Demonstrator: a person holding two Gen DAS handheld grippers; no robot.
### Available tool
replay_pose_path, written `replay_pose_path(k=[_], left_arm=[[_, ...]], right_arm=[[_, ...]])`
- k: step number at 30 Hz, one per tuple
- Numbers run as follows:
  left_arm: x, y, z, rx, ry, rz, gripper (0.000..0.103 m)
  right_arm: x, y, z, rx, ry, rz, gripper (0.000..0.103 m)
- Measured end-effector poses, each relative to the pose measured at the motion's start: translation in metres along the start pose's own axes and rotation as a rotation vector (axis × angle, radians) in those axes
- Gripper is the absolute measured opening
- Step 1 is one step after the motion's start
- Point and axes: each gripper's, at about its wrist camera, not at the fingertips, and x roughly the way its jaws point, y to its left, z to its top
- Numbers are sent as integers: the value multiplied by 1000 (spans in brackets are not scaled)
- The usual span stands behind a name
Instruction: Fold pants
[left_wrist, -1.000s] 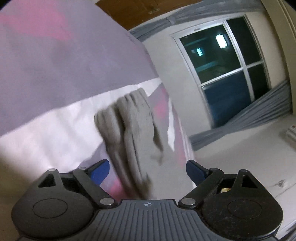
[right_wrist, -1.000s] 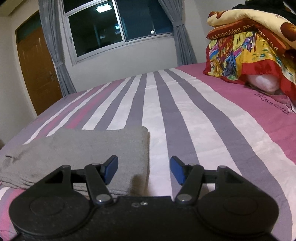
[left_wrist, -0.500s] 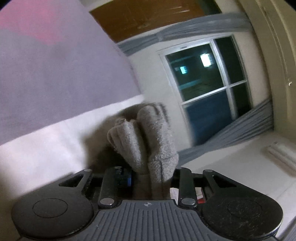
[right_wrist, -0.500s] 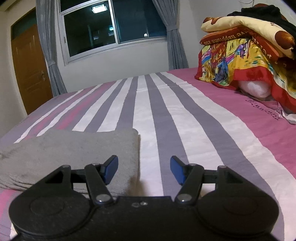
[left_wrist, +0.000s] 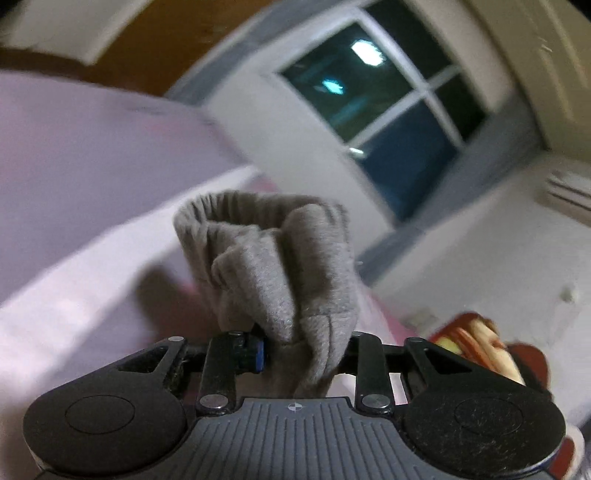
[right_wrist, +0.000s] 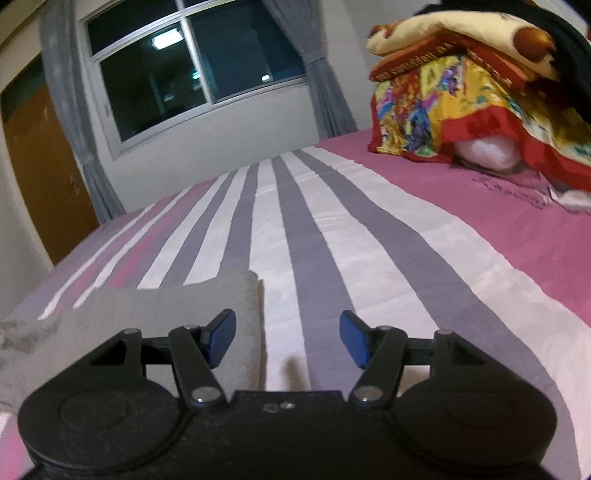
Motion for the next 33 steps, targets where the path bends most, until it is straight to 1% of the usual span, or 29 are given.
replay_pose_path(k=[1, 2, 3, 5, 8, 10, 12, 14, 17, 20, 24, 25, 28, 32, 33], left_arm=[[0, -12, 1, 17, 6, -24, 29], [8, -27, 0, 42, 16, -47, 29], [2, -40, 2, 66, 27, -68, 29], [16, -71, -6, 135, 61, -104, 29], [32, -119, -35, 275, 137, -127, 29], [44, -142, -52, 341, 194, -143, 29], [55, -161, -72, 388, 249, -154, 29], [63, -180, -93, 441, 298, -171, 29], [78, -207, -127, 543, 361, -193, 29], [87, -227, -168, 651, 416, -173, 29], [93, -244, -205, 794, 441, -132, 29], [99, -254, -210, 827, 443, -127, 29], [100, -265, -229, 918, 454, -129, 29], [103, -281, -236, 955, 464, -151, 29], [105, -283, -240, 967, 483, -151, 37]], right_arm=[[-1, -4, 0, 22, -5, 0, 62], [-2, -8, 1, 46, -9, -3, 62], [-2, -13, 1, 73, -9, -12, 62], [-3, -21, 1, 113, -8, -61, 63], [-3, -31, 2, 147, -26, -205, 64], [-4, -40, 2, 184, -44, -230, 65], [-5, -49, 1, 224, -50, -252, 65], [-4, -57, 0, 253, -37, -276, 65], [0, -64, -1, 261, -23, -336, 65], [3, -71, -2, 269, -14, -385, 66], [4, -71, -3, 272, -17, -387, 67], [4, -71, -3, 271, -18, -383, 68], [5, -72, -3, 279, -16, -373, 69], [7, -73, -3, 292, -15, -367, 70], [7, -73, -3, 293, -14, -366, 70]])
